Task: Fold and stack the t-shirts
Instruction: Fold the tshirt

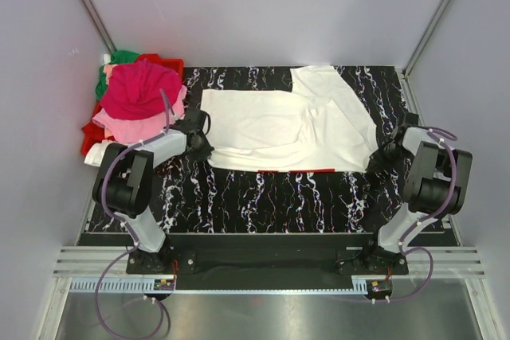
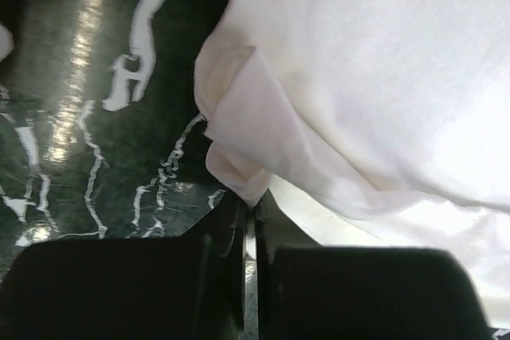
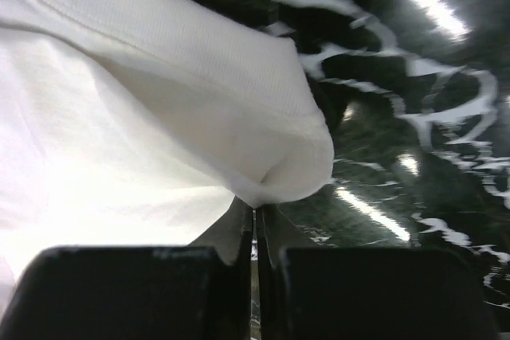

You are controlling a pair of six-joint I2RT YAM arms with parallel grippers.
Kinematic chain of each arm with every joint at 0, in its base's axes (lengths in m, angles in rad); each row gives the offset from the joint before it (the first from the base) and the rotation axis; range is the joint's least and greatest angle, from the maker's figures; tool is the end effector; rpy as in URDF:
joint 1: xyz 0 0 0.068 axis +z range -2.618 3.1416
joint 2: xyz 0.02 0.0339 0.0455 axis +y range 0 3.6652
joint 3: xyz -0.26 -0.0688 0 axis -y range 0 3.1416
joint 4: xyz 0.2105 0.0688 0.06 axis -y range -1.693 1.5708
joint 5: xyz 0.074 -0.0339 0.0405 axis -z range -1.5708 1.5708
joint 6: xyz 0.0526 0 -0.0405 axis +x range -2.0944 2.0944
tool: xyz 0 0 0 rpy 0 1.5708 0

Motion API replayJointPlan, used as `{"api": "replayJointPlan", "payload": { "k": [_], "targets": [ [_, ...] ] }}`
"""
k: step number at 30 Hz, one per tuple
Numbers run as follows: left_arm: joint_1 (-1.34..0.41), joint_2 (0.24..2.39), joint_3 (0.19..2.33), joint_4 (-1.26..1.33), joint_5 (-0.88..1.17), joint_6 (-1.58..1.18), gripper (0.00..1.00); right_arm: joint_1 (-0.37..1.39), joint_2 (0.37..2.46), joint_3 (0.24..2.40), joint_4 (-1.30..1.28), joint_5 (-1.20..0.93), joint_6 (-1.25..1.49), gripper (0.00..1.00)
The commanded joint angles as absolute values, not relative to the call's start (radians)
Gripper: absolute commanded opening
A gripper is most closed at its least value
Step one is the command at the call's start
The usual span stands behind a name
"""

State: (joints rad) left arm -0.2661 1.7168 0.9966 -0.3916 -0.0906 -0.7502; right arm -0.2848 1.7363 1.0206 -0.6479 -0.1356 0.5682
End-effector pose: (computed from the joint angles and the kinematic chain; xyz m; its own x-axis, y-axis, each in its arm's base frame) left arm 0.3019 -0.0774 0.1637 -0.7849 -0.4898 -0.3794 -0.4264 0.8714 -0.2427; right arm 0.2774 -0.0738 0.1537 -0.6562 0.7477 -0.1022 0.7175 0.6601 0.2222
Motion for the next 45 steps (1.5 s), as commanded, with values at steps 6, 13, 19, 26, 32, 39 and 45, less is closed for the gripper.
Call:
{"api": "replayJointPlan", "payload": {
  "k": [6, 13, 19, 26, 32, 39, 45],
  "targets": [
    [-0.318, 1.422, 0.919, -0.528, -0.219, -0.813, 0.0, -0.376, 1.468, 0.982, -0.721, 0.074, 0.59, 0.0],
    [-0.302, 1.284, 0.691, -0.534, -0.086, -0.859, 0.02, -0.391, 1.417, 0.841, -0.73, 0.014, 0.635, 0.0],
    [-0.302, 1.117, 0.528, -0.552, 0.093, -0.893, 0.57, -0.446, 1.332, 0.788, -0.764, -0.04, 0.681, 1.0],
    [-0.305, 0.983, 0.698, -0.609, -0.04, -0.786, 0.81, -0.439, 1.141, 0.877, -0.778, -0.134, 0.611, 0.99],
    [-0.336, 1.178, 0.817, -0.535, -0.037, -0.713, 0.74, -0.272, 1.212, 1.017, -0.726, -0.163, 0.549, 0.98],
    [-0.347, 1.23, 0.939, -0.581, -0.057, -0.591, 0.74, -0.181, 1.628, 1.424, -0.684, -0.265, 0.434, 1.0],
    [-0.347, 1.132, 0.936, -0.672, -0.107, -0.491, 0.74, -0.167, 2.087, 1.966, -0.741, -0.267, 0.448, 1.0]
  ]
}}
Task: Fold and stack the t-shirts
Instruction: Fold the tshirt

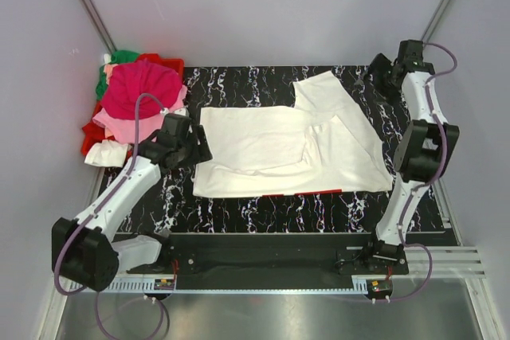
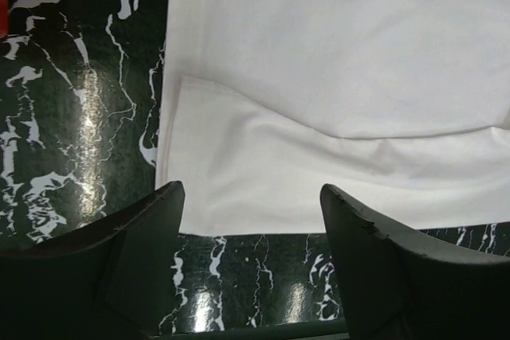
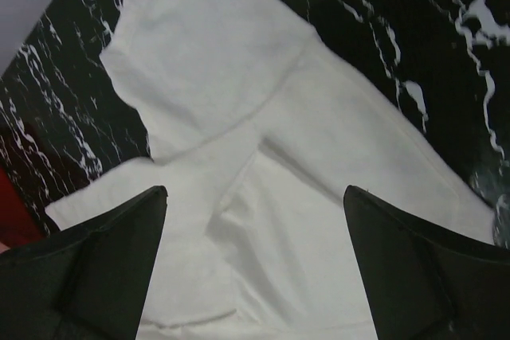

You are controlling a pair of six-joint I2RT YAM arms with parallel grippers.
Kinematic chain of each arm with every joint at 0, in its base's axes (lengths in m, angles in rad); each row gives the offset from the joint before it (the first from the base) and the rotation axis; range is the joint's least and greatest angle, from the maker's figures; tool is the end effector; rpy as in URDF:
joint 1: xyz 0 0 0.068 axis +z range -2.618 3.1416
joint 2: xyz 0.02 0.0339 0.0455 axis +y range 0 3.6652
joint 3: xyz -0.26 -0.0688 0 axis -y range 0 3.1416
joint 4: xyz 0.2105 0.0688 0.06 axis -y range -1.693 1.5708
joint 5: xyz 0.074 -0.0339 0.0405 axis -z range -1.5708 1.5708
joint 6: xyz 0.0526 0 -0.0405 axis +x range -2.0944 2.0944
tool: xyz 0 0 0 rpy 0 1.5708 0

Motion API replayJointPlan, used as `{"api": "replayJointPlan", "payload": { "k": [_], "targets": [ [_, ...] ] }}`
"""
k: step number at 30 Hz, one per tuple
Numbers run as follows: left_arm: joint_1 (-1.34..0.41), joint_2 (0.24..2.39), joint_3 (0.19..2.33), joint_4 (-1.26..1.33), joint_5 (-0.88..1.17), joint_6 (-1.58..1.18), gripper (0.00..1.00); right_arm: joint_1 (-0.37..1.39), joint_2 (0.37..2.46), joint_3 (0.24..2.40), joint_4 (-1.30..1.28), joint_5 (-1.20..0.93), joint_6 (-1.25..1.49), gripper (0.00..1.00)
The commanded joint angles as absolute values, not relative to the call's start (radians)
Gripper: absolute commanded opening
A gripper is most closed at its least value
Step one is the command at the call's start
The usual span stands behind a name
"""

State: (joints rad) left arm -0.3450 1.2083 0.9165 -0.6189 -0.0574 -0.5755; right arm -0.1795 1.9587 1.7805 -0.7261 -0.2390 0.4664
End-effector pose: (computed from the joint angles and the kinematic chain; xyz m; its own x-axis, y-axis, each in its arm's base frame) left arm 0.2120 -0.0730 0.2536 -0.7894 -0.2937 -0.5391 -0.1491 0.9436 -0.2957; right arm 0.4091 -0.0616 0.2776 -0.6775 0.5670 -0.4685 0.3741 0.8141 0.4442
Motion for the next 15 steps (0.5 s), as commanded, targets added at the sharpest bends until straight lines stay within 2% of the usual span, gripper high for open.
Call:
{"api": "replayJointPlan", "payload": {
  "k": [1, 3, 4, 7, 11, 15],
  "targets": [
    [-0.347, 1.115, 0.927, -0.683, -0.118, -0.485, 0.74, -0.154, 2.212, 2.14, -0.756, -0.267, 0.442, 1.0],
    [-0.347, 1.063, 0.887, -0.692, -0.112, -0.479, 0.74, -0.14, 2.351, 2.341, -0.817, -0.27, 0.414, 1.0],
    [-0.347, 1.049, 0.878, -0.698, -0.097, -0.479, 0.74, -0.134, 2.494, 2.55, -0.84, -0.27, 0.408, 1.0],
    [-0.348, 0.994, 0.835, -0.707, -0.052, -0.482, 0.74, -0.133, 2.707, 2.822, -0.838, -0.287, 0.422, 1.0],
    [-0.35, 0.957, 0.871, -0.783, -0.015, -0.468, 0.74, -0.124, 2.709, 2.645, -0.513, -0.327, 0.5, 1.0],
    [-0.35, 0.913, 0.917, -0.856, -0.099, -0.431, 0.75, -0.11, 2.867, 2.827, -0.542, -0.301, 0.526, 1.0]
  ]
}}
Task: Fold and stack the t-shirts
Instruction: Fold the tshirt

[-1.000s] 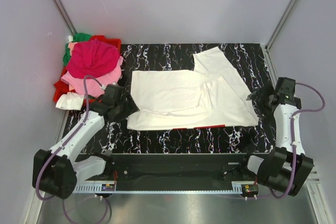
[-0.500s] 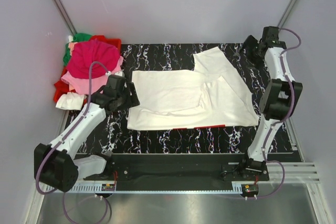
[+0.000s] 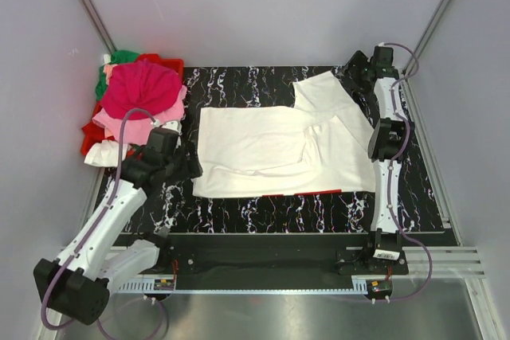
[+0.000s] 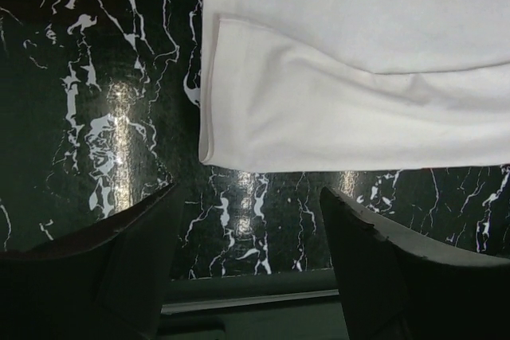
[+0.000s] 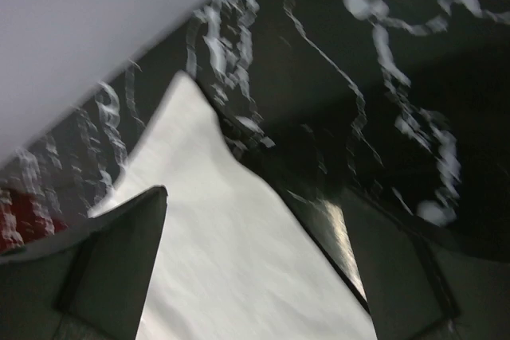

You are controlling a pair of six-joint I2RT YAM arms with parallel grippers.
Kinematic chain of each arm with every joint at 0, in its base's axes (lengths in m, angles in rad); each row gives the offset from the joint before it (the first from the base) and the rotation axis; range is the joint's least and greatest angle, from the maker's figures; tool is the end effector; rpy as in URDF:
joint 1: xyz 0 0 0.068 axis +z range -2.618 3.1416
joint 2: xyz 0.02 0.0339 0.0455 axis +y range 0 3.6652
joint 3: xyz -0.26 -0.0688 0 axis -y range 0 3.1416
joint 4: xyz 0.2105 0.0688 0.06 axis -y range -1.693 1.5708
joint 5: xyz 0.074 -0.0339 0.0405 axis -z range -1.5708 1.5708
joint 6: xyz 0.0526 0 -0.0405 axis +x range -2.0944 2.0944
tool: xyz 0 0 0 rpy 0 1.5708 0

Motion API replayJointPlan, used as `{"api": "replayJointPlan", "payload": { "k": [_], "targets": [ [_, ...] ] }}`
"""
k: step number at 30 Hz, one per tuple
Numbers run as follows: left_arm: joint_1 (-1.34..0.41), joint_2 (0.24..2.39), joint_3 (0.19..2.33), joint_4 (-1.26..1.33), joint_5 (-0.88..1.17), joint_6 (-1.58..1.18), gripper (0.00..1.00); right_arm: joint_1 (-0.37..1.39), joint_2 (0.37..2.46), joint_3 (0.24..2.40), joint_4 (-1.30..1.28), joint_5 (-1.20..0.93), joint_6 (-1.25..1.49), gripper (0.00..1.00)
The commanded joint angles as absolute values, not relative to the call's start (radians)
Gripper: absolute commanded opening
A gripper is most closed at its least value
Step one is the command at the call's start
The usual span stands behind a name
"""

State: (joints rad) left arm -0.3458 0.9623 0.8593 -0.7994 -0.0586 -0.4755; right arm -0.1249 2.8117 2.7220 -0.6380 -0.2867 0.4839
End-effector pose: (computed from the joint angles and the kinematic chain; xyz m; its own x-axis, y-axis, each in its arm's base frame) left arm 0.1566 -0.0531 0.2656 -0.7957 -0.1991 -0.5720 -0.0675 0.9677 -0.2428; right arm 0.5713 -0.0567 0.1558 -0.6261 0.5284 -0.5735 0.2274 0.8272 0.5139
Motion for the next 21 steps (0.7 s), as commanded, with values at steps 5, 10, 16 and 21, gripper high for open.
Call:
{"api": "replayJointPlan", "payload": {
  "k": [5, 10, 16, 21],
  "targets": [
    [-0.35, 0.8, 0.873, -0.792, -0.072, -0.42, 0.74, -0.091, 2.894, 2.77, -0.488, -0.337, 0.583, 0.98],
    [-0.35, 0.758, 0.859, -0.779, -0.112, -0.425, 0.74, -0.045, 2.919, 2.75, -0.491, -0.353, 0.581, 0.89],
    [-0.35, 0.746, 0.856, -0.781, -0.121, -0.426, 0.74, -0.037, 2.918, 2.752, -0.518, -0.312, 0.558, 0.61],
    [-0.35, 0.742, 0.853, -0.775, -0.12, -0.426, 0.74, -0.04, 2.915, 2.747, -0.511, -0.308, 0.551, 0.28]
  ]
}}
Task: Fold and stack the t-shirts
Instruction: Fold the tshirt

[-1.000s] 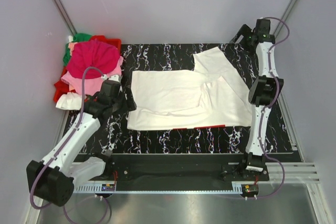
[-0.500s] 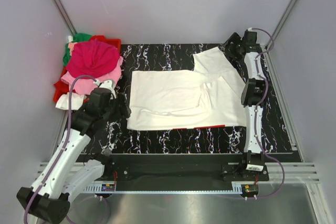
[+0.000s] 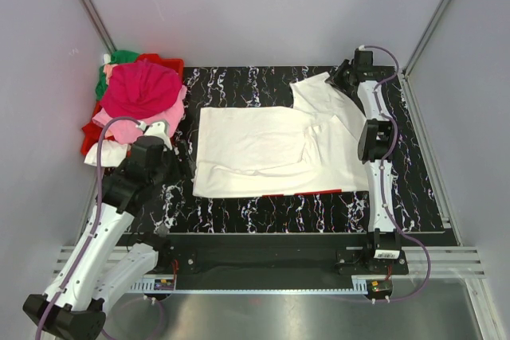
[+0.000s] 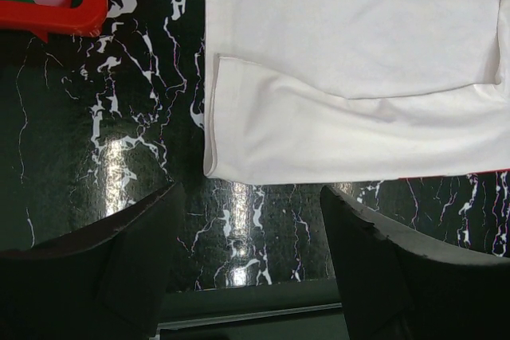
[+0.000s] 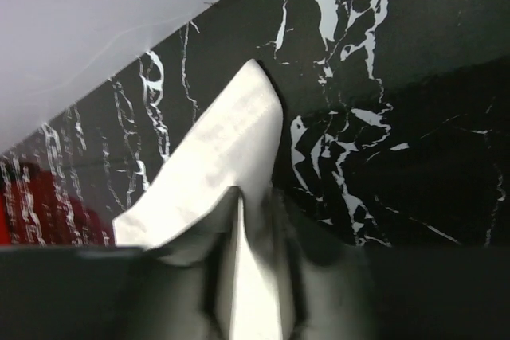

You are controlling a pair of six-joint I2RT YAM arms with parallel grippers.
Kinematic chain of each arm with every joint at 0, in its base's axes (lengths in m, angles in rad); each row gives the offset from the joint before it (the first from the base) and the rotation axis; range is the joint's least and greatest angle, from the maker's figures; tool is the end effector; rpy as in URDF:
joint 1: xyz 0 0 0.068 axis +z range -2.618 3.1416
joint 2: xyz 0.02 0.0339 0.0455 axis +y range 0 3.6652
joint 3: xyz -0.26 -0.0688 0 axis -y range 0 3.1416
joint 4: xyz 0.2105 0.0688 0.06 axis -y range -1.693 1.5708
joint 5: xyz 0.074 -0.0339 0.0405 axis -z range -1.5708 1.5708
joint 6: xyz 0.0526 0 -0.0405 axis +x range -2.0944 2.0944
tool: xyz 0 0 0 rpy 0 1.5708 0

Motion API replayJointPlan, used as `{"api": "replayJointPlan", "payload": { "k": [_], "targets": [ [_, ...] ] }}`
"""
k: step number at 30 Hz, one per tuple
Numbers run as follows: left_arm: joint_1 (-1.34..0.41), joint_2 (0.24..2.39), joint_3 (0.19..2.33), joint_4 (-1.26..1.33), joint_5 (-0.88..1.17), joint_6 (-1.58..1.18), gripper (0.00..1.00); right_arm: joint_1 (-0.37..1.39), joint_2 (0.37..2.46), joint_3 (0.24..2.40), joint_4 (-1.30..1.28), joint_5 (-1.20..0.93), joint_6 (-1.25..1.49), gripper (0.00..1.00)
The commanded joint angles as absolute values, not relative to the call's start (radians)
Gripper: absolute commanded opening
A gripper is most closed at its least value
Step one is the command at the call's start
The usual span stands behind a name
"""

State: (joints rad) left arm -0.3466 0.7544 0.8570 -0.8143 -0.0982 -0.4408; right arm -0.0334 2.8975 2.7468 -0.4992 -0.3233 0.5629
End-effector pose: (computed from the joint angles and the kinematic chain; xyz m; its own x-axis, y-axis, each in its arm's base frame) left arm 0.1235 -0.0391 0.2903 -0.6700 -0.2095 -0.7122 -0.0195 0.9640 -0.2652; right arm 0.5883 -0.0029 0.1291 -0.6295 0.5273 -0.5707 0.1357 0.7978 0.5874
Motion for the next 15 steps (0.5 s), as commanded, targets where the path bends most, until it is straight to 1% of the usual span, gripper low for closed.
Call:
{"api": "replayJointPlan", "payload": {
  "k": [1, 3, 4, 8, 10, 13, 15],
  "targets": [
    [-0.35, 0.744, 0.853, -0.775, -0.12, -0.426, 0.74, -0.041, 2.915, 2.747, -0.505, -0.311, 0.557, 0.19],
    [-0.35, 0.744, 0.851, -0.773, -0.123, -0.426, 0.74, -0.046, 2.915, 2.747, -0.499, -0.313, 0.557, 0.09],
    [-0.35, 0.745, 0.85, -0.773, -0.121, -0.425, 0.74, -0.048, 2.915, 2.746, -0.492, -0.313, 0.557, 0.01],
    [-0.35, 0.749, 0.853, -0.775, -0.126, -0.425, 0.73, -0.051, 2.887, 2.729, -0.474, -0.296, 0.508, 0.0],
    [-0.35, 0.746, 0.85, -0.773, -0.127, -0.426, 0.73, -0.048, 2.827, 2.682, -0.442, -0.31, 0.47, 0.0],
    [-0.348, 0.75, 0.85, -0.772, -0.136, -0.426, 0.72, -0.035, 2.686, 2.562, -0.384, -0.331, 0.411, 0.0],
    [-0.341, 0.759, 0.853, -0.773, -0.141, -0.43, 0.72, -0.009, 2.556, 2.453, -0.362, -0.357, 0.346, 0.0]
  ]
}}
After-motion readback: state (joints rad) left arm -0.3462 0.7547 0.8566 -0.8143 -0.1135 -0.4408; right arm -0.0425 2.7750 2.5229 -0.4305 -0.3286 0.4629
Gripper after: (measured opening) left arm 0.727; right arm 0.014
